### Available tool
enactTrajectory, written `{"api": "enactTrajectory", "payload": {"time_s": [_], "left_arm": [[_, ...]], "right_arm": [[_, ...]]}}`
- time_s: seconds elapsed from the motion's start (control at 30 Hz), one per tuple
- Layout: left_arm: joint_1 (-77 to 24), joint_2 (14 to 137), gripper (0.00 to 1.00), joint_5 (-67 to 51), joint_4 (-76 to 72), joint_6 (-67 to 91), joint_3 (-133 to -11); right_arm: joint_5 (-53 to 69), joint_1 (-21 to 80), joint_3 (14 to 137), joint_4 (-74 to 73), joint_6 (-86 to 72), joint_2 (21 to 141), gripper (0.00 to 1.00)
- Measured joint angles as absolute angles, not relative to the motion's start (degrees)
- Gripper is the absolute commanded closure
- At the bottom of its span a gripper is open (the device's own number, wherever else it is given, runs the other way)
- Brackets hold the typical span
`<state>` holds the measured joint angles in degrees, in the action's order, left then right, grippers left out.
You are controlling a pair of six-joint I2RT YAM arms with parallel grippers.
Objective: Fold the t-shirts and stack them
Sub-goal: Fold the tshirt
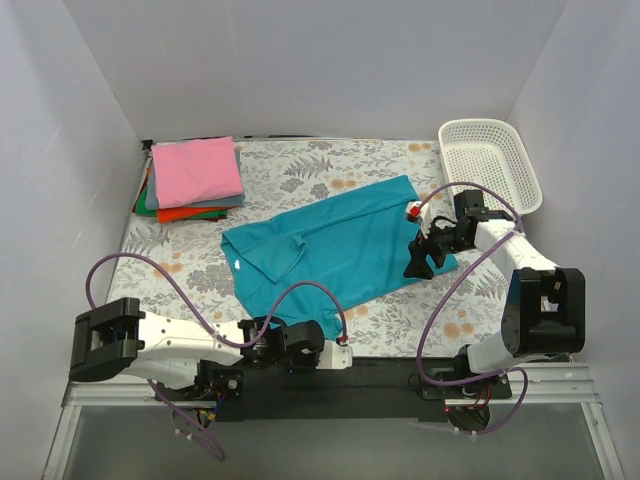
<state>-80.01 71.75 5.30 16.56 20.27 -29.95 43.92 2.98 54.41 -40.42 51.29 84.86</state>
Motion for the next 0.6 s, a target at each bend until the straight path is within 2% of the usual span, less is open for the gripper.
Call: {"api": "enactTrajectory", "payload": {"time_s": [0.03,0.27,0.6], "left_arm": [[-80.03,71.75,1.0,5.13,16.38,20.32,-29.95],[-79.92,70.43,1.0,4.62,17.28,20.34,-29.95],[-79.61,60.82,1.0,2.33,21.02,20.38,-30.06]], "right_arm": [[43.92,2.96,54.39,-40.42,51.29,84.86,0.23],[43.9,2.66,53.78,-40.42,51.33,84.84,0.23],[38.46,2.5,53.76,-43.16,58.13,83.53,0.24]]}}
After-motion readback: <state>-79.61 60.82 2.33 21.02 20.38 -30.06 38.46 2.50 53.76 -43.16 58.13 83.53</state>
